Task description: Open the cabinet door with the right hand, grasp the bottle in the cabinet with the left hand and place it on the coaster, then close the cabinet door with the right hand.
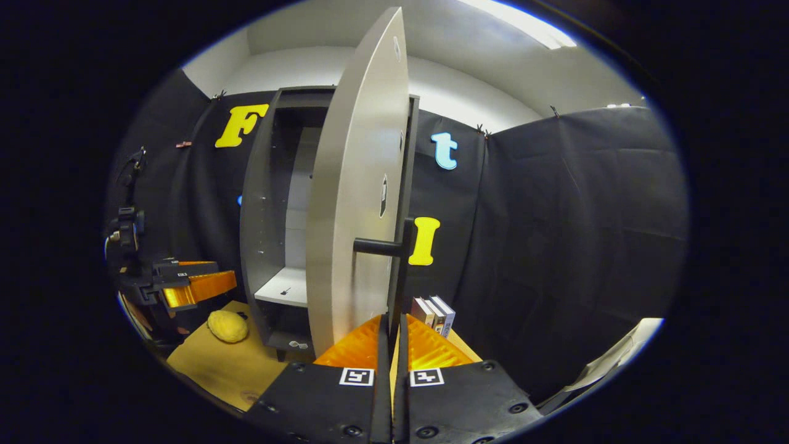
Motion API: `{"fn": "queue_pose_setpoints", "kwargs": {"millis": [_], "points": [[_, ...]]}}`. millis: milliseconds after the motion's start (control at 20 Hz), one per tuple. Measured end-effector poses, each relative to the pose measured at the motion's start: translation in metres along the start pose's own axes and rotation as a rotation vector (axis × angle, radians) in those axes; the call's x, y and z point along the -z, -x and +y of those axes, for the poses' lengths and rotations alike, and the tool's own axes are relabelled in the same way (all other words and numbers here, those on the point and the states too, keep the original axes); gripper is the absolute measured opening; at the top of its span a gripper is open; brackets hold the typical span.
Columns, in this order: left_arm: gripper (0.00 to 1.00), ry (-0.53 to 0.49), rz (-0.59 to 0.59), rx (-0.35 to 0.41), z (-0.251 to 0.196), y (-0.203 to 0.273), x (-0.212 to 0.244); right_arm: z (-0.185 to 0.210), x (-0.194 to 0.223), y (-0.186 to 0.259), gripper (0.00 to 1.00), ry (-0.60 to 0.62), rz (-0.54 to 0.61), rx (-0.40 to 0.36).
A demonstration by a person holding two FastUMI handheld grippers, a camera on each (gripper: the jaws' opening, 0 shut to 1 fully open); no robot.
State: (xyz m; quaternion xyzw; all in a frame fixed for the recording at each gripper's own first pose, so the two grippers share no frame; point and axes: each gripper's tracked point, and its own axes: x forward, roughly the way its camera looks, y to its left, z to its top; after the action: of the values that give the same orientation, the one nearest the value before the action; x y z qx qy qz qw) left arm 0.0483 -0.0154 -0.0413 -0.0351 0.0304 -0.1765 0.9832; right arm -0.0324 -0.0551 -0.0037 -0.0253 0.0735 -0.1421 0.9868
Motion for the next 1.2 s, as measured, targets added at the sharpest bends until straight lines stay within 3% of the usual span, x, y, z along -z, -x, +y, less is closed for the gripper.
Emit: {"fn": "queue_pose_setpoints", "kwargs": {"millis": [400,650,900,950,1200], "points": [[0.9,-0.035,-0.031,-0.082,-0.019,-0.067,-0.009,-0.052,0.003,-0.008,0.06,-0.123,0.017,-0.091],[0.9,-0.066,-0.02,-0.136,-0.017,-0.117,-0.004,-0.07,0.003,-0.01,0.06,-0.113,0.015,-0.156],[0.89,-0.017,-0.008,-0.208,0.012,-0.181,0.001,-0.087,0.005,-0.004,0.06,-0.098,0.003,-0.181],[0.9,-0.024,-0.001,-0.227,0.019,-0.194,0.003,-0.087,0.003,-0.001,0.12,-0.105,0.007,-0.198],[0.9,-0.074,-0.001,-0.27,0.044,-0.252,0.013,-0.098,0.005,0.019,0.12,-0.114,0.024,-0.171]]}}
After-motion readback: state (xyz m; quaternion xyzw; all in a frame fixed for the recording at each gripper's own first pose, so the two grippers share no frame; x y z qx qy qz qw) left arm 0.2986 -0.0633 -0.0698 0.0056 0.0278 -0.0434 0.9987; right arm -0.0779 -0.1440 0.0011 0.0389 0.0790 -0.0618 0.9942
